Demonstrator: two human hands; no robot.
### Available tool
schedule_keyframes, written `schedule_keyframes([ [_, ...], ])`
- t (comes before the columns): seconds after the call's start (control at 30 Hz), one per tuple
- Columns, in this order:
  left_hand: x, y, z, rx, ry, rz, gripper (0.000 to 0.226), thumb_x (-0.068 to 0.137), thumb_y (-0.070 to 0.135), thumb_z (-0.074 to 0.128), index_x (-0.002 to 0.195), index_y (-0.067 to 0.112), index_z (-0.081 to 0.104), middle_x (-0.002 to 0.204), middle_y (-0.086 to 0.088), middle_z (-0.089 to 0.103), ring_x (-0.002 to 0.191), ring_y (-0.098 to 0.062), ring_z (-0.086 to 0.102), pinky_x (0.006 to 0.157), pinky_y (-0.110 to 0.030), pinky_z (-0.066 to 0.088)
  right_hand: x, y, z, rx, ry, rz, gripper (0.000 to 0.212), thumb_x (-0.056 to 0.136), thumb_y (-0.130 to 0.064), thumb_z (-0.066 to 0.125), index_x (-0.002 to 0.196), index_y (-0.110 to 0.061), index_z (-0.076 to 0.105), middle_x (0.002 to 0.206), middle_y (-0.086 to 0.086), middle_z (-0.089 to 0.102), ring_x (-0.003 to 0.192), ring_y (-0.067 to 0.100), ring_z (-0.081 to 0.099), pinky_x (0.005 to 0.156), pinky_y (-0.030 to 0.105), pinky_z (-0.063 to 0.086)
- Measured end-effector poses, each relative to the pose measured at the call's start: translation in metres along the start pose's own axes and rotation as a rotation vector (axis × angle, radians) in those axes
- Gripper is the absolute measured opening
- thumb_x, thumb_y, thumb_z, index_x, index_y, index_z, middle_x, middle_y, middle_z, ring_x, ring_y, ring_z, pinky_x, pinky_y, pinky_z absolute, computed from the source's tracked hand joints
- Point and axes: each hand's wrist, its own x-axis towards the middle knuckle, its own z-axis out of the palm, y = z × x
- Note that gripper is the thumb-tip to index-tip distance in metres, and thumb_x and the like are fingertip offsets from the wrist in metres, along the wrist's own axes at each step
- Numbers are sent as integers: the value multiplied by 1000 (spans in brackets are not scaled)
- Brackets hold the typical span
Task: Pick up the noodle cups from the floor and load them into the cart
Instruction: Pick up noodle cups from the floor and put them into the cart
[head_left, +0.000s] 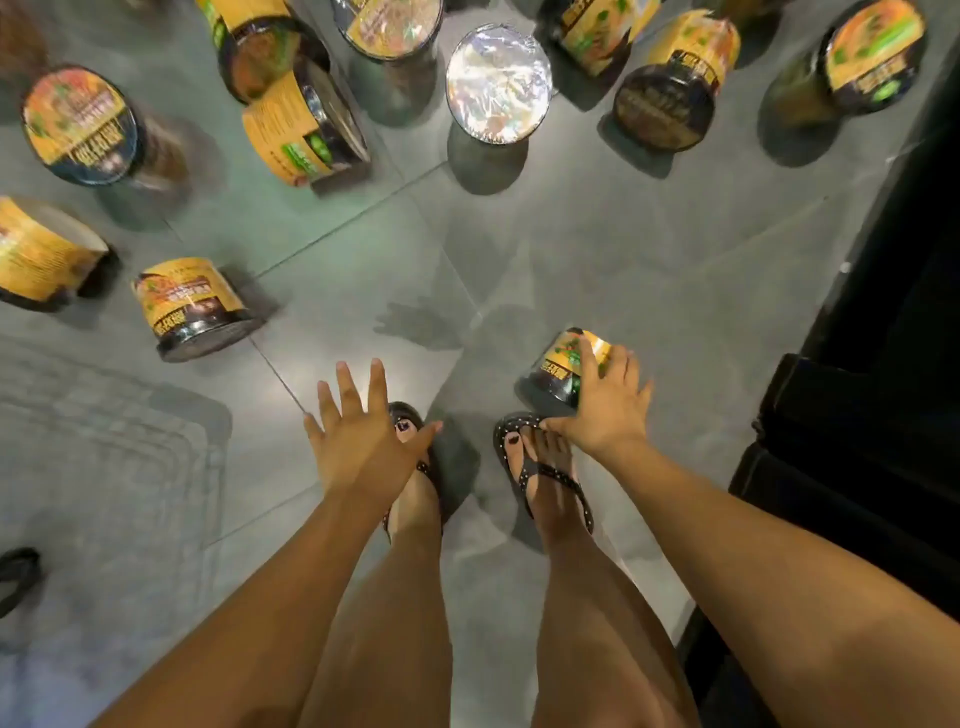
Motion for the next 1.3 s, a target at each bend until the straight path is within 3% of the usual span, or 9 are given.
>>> schedule_keyframes([
  [0.2,12,-21,11,-33,59,-17,98,84,77,36,152,28,-15,160,-9,-21,147,-34,-14,119,-51,1,18,-2,1,64,116,-5,104,72,-50,77,153,-23,16,138,19,35,126,37,32,104,45,33],
  [0.47,-38,-62,-23,-214,101,-104,98,86,71,44,153,29,-14,159,-10,-24,147,-34,-16,118,-52,3,-26,-67,-63,372,72,-17,105,68,-55,79,151,-22,24,135,17,41,130,35,33,109,44,34],
  [0.67,-62,-113,-79,-290,129,-199,99,83,78,38,152,29,-15,160,-11,-21,148,-34,-12,118,-50,5,-56,-151,-123,345,27,-103,103,68,-58,78,150,-26,25,137,15,42,131,34,34,109,44,35],
  [0.83,-53,-163,-118,-410,181,-228,101,82,76,44,154,28,-8,160,-10,-20,148,-34,-12,119,-50,3,-74,-223,-158,350,18,-189,100,67,-54,81,148,-23,29,136,15,46,130,35,37,106,42,34],
  [0.97,-20,-199,-141,-350,199,-207,104,81,78,42,152,29,-16,159,-10,-23,148,-34,-13,118,-50,1,-61,-269,-164,360,-49,-216,109,57,-73,75,146,-25,33,134,8,53,125,32,48,105,45,42],
  [1.03,2,-213,-145,-307,209,-168,107,80,78,45,151,29,-18,160,-9,-22,148,-35,-12,118,-50,1,-48,-287,-163,364,-98,-221,96,60,-75,71,138,-27,41,122,2,60,116,27,55,98,40,47],
  [1.13,39,-223,-143,-239,192,-105,114,78,75,54,150,30,-22,159,-7,-23,147,-35,-15,118,-51,-1,-21,-309,-155,474,-169,-258,62,71,-60,76,120,-28,55,108,-8,68,106,19,63,91,35,50],
  [1.23,82,-225,-131,-192,139,-50,120,76,71,61,143,31,-30,158,-6,-27,146,-35,-20,117,-52,-3,17,-318,-136,565,-218,-306,60,65,-66,77,114,-35,62,105,-11,72,102,13,67,93,41,52],
  [1.3,109,-225,-122,-190,121,-26,125,73,70,64,144,30,-30,157,-6,-29,145,-35,-21,117,-53,-3,35,-327,-127,634,-263,-327,52,74,-53,77,118,-30,63,110,-7,71,103,13,67,93,37,53],
])
